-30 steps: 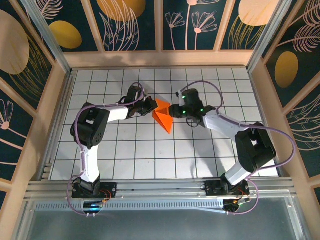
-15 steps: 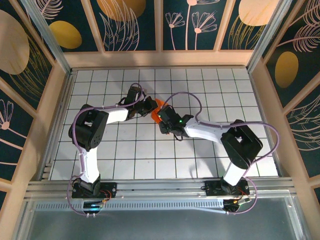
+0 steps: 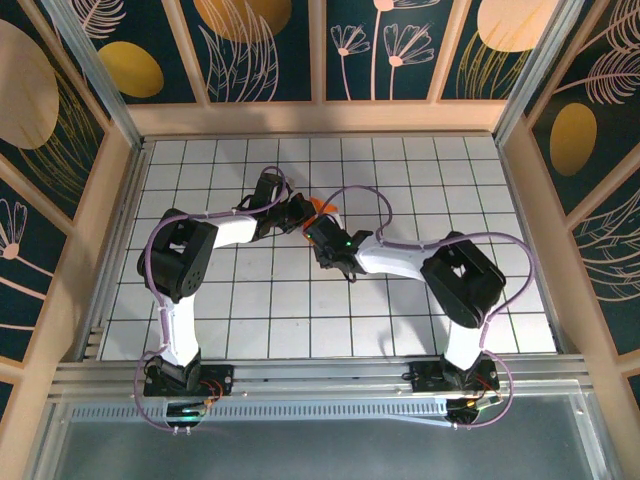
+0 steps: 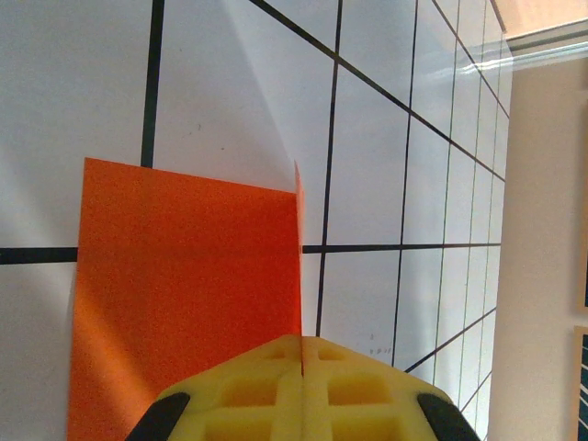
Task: Fold a paper plane with a square sheet of paper (fold left side to right side)
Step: Fourth fold the wing at the center of the table.
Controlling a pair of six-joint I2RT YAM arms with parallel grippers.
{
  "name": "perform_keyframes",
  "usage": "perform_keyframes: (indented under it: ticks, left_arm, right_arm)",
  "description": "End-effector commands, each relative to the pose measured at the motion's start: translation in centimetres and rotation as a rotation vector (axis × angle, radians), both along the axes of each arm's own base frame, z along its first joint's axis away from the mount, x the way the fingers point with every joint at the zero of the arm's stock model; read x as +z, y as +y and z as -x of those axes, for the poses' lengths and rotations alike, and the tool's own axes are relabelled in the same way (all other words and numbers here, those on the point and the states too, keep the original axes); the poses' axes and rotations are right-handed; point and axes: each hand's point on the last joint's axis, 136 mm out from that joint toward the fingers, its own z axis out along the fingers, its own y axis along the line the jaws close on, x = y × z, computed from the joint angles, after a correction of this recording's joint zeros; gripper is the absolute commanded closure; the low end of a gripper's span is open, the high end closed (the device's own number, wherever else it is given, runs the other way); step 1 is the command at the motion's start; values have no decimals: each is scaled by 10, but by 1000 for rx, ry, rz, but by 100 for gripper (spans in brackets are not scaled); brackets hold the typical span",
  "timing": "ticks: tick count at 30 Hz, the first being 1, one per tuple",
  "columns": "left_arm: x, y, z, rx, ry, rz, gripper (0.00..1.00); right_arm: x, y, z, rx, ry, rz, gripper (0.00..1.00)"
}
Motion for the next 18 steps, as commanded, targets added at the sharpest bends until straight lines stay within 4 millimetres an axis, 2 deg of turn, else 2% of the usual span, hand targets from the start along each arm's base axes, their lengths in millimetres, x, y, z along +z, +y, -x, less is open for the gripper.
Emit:
perform_keyframes:
  ticks: [1,8,18]
  left_arm:
    - [9,-2,1,-4,-7,7,99]
    - [8,-3,1,-5,-5,6,98]
    - [6,-2,2,-4,-1,1,98]
  right_arm:
    - [3,5,-10,-26,-43,11,64]
    - [-5,3,-14,-35,-49,44,65]
    - [-6,2,-14,-38,-52,45,72]
